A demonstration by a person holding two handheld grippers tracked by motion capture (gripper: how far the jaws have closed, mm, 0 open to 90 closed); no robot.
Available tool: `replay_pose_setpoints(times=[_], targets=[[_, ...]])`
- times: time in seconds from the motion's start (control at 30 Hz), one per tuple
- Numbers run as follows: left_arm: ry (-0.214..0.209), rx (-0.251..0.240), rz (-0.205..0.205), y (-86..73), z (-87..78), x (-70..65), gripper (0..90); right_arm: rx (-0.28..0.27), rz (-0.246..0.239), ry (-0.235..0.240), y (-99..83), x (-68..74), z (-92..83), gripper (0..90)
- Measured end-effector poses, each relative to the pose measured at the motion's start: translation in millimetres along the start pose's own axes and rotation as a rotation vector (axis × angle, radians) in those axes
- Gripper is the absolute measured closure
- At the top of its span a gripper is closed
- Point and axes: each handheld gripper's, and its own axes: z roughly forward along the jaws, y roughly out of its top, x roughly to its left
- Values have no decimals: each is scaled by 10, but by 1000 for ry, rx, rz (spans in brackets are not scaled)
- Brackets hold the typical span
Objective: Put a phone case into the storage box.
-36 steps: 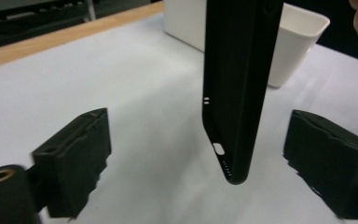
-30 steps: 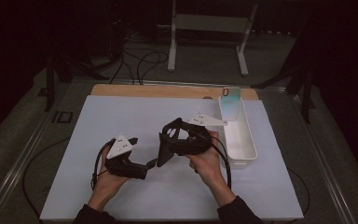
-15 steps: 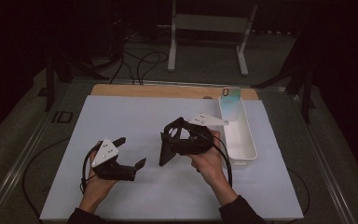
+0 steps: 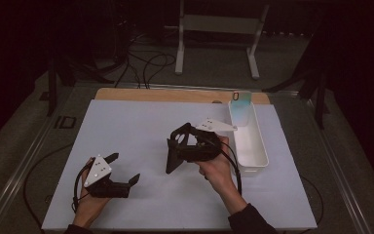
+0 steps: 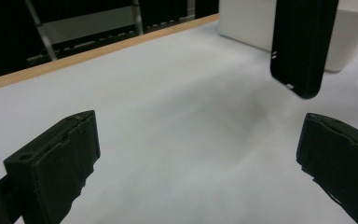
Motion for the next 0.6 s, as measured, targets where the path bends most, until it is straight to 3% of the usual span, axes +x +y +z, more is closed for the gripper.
replay_pose_setpoints(times=[0.4,0.6], targets=[[18,-8,13,-94,-36,20,0,-24,-1,-6,66,-9,-11,144],[31,-16,-2,-110,-36,41,0,-33,-11,-21,137,-39,-10,144]])
